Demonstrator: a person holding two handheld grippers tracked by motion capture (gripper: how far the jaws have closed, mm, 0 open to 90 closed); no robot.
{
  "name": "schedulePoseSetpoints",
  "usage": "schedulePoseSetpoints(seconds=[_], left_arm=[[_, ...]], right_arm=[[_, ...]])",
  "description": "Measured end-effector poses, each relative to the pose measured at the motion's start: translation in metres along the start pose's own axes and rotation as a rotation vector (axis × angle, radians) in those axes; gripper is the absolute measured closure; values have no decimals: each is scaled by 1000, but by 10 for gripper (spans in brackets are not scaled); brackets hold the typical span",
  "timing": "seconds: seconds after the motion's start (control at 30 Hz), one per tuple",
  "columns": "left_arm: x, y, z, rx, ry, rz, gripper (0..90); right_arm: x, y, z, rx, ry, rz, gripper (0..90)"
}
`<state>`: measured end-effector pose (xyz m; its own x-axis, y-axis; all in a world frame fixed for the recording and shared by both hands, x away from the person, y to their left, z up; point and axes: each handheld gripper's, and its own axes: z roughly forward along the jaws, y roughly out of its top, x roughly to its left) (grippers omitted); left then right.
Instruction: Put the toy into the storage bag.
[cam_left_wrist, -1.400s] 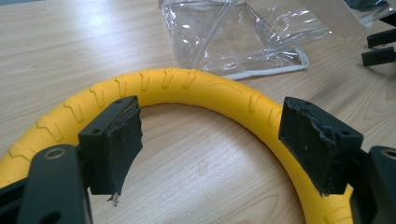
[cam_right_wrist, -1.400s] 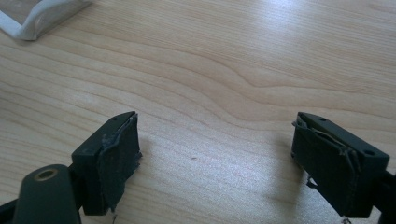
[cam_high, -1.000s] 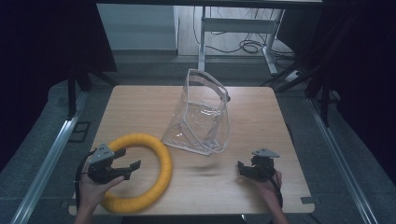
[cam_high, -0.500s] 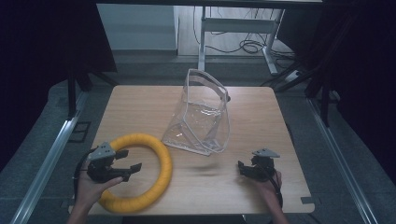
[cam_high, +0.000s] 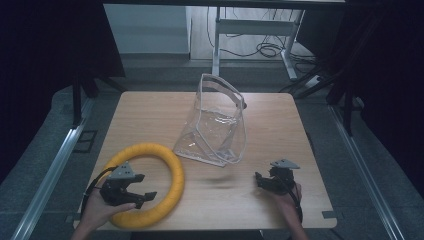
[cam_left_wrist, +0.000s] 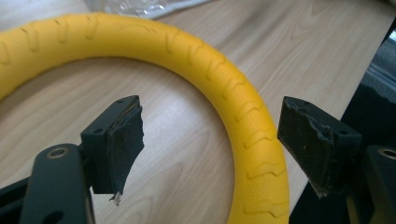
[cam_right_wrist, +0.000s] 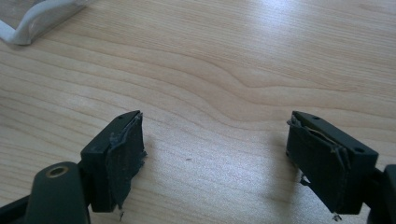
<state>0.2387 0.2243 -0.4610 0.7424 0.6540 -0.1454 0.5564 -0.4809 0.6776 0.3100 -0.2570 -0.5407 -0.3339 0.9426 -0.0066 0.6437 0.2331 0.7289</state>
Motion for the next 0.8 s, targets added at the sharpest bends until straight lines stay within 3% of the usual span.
schedulePoseSetpoints(seconds=[0.4, 0.5, 0.53, 0.8], left_arm=[[-22, -2, 18, 139, -19, 74, 236], [-28, -4, 25, 205, -18, 87, 239], [-32, -5, 30, 250, -19, 104, 243], [-38, -9, 48, 353, -11, 116, 274]], right_arm=[[0, 0, 0, -1, -2, 2, 199], [0, 0, 0, -1, -4, 2, 201], [0, 0, 0, -1, -3, 3, 201], [0, 0, 0, -1, -4, 3, 202]])
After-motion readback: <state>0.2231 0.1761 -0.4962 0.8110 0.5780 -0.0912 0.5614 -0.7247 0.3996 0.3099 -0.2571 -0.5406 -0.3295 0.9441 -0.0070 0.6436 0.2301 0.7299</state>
